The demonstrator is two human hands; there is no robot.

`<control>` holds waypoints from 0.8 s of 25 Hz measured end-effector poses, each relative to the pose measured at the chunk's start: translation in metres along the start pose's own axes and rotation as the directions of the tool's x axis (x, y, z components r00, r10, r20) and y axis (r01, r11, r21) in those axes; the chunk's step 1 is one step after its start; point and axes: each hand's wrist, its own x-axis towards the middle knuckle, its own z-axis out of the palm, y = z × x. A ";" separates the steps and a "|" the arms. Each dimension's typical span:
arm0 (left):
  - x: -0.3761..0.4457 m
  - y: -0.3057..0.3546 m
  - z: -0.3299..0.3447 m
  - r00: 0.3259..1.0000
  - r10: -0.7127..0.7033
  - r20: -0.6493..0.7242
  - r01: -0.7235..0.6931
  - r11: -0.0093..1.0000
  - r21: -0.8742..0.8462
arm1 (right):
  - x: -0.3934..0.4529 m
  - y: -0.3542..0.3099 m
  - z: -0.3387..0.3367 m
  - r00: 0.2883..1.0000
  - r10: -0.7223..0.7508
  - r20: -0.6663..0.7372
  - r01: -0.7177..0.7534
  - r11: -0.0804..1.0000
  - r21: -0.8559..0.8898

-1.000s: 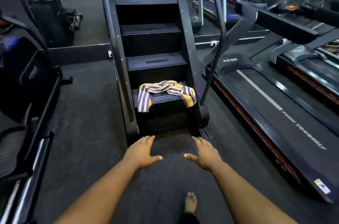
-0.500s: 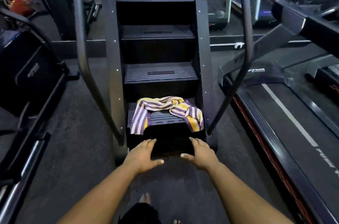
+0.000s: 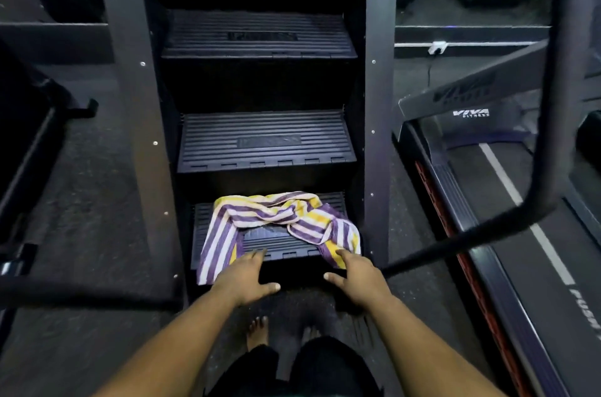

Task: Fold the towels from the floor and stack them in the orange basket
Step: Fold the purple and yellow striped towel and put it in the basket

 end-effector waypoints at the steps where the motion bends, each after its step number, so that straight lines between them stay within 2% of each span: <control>1: 0.016 0.001 -0.002 1.000 -0.013 0.015 0.013 1.000 -0.015 | 0.021 0.004 -0.003 1.000 0.005 0.023 -0.005 1.000 -0.009; 7: 0.100 0.000 0.017 0.987 -0.152 0.052 0.157 0.983 -0.093 | 0.164 0.028 0.006 0.989 0.062 0.131 -0.053 0.996 -0.071; 10: 0.132 0.002 0.039 0.973 -0.216 0.077 0.227 0.957 -0.179 | 0.219 0.041 0.019 0.979 0.114 0.168 -0.081 0.979 -0.187; 13: 0.147 0.004 0.057 0.973 -0.211 0.090 0.225 0.952 -0.206 | 0.245 0.047 0.032 0.970 0.124 0.210 -0.050 0.944 -0.325; 15: 0.147 0.002 0.064 0.970 -0.224 0.098 0.240 0.946 -0.217 | 0.249 0.045 0.040 0.975 0.092 0.202 -0.011 0.930 -0.368; 17: 0.133 -0.001 0.065 0.963 -0.260 0.066 0.269 0.936 -0.229 | 0.243 0.033 0.044 0.981 0.020 0.195 0.048 0.941 -0.336; 20: 0.092 -0.003 0.062 0.942 -0.334 0.014 0.320 0.890 -0.323 | 0.215 -0.002 0.045 0.950 -0.197 0.243 0.260 0.930 -0.261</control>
